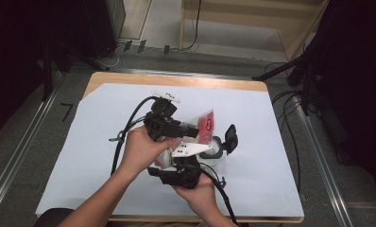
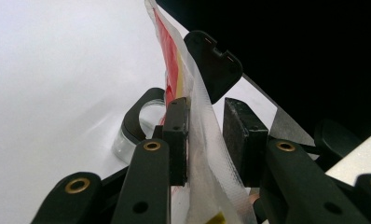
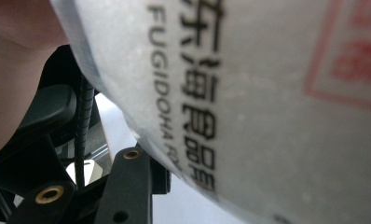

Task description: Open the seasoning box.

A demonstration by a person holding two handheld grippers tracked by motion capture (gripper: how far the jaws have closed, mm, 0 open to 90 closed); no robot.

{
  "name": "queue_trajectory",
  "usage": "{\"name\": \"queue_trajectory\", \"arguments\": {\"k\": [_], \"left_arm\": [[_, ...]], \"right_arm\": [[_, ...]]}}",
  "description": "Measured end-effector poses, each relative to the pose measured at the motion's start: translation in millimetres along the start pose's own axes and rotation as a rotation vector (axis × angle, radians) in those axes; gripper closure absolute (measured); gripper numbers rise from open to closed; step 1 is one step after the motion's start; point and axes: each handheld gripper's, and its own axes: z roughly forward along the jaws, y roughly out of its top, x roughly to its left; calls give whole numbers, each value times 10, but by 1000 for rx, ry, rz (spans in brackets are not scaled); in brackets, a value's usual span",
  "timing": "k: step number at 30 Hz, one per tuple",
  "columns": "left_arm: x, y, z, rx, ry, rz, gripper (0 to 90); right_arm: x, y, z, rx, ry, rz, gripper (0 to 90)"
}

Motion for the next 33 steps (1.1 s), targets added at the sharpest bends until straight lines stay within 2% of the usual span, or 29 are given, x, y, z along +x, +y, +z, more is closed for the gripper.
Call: {"name": "queue_trajectory", "arguments": {"k": [4, 8, 19, 33], "left_arm": [[-1, -2, 5, 4, 4, -2, 720], [-19, -5, 7, 5, 20, 14, 753], [-35, -2, 10, 19, 37, 40, 782], [-61, 14, 9, 26, 47, 47, 785]], "right_arm": [[0, 0, 1, -1, 0, 2, 619], [2, -5, 6, 0, -9, -12, 619], [12, -10, 10, 6, -15, -13, 620], [21, -2, 7, 1, -10, -5, 619]]}}
